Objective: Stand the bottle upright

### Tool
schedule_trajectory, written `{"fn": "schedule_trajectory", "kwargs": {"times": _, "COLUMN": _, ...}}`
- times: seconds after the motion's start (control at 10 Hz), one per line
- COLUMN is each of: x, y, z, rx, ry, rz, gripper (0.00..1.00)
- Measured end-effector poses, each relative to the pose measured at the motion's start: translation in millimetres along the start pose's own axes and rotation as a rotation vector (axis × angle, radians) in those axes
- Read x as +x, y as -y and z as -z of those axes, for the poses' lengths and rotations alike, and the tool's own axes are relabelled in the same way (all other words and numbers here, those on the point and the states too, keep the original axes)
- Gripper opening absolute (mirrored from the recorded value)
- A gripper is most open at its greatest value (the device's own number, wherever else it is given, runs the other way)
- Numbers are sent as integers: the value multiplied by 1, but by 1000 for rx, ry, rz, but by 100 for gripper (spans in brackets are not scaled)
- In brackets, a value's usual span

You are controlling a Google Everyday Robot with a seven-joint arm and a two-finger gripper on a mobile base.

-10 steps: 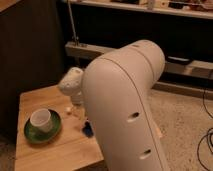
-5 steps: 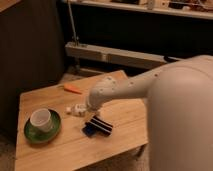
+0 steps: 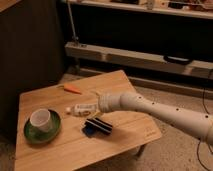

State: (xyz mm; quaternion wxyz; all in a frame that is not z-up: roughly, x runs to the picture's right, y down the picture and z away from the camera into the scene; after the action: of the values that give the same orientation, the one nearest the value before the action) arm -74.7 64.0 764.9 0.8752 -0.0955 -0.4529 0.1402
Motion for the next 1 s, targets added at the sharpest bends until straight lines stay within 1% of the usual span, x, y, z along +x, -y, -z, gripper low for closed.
{"fn": "schedule_trajectory", "kwargs": {"times": 0.1, "x": -3, "y": 8, "z": 9, "rx": 28, "ry": 39, "rz": 4, "gripper": 80}}
{"fn": "schedule_trajectory", "kwargs": {"times": 0.2, "x": -5, "y": 14, "z": 14, "rx": 46, "ry": 62, "rz": 8, "gripper": 80}}
{"fn": "schedule_trajectory", "kwargs": {"times": 0.3, "x": -8, "y": 16, "z": 17, "rx": 50, "ry": 71, "rz": 10, "gripper": 80}}
{"fn": "schedule_trajectory", "kwargs": {"times": 0.4, "x": -7, "y": 15, "z": 14, "rx": 36, "ry": 50, "rz": -3, "gripper": 80}}
{"fn": "schedule_trajectory", "kwargs": {"times": 0.5, "x": -5, "y": 16, "z": 14, "rx": 25, "ry": 24, "rz": -32, "gripper": 80}}
{"fn": "schedule_trajectory", "kwargs": {"times": 0.6, "x": -4, "y": 19, "z": 17, "rx": 7, "ry": -13, "rz": -79, "gripper": 80}}
{"fn": "schedule_trajectory", "kwargs": {"times": 0.7, "x": -6, "y": 21, "z": 20, "rx": 0, "ry": -16, "rz": -118, "gripper": 80}}
{"fn": "schedule_trajectory", "kwargs": {"times": 0.8, "x": -6, "y": 20, "z": 22, "rx": -3, "ry": -5, "rz": -142, "gripper": 80}}
{"fn": "schedule_trajectory", "kwargs": {"times": 0.9, "x": -7, "y": 18, "z": 22, "rx": -6, "ry": 16, "rz": -165, "gripper": 80}}
{"fn": "schedule_trajectory", "kwargs": {"times": 1.0, "x": -12, "y": 16, "z": 18, "rx": -11, "ry": 41, "rz": -167, "gripper": 80}}
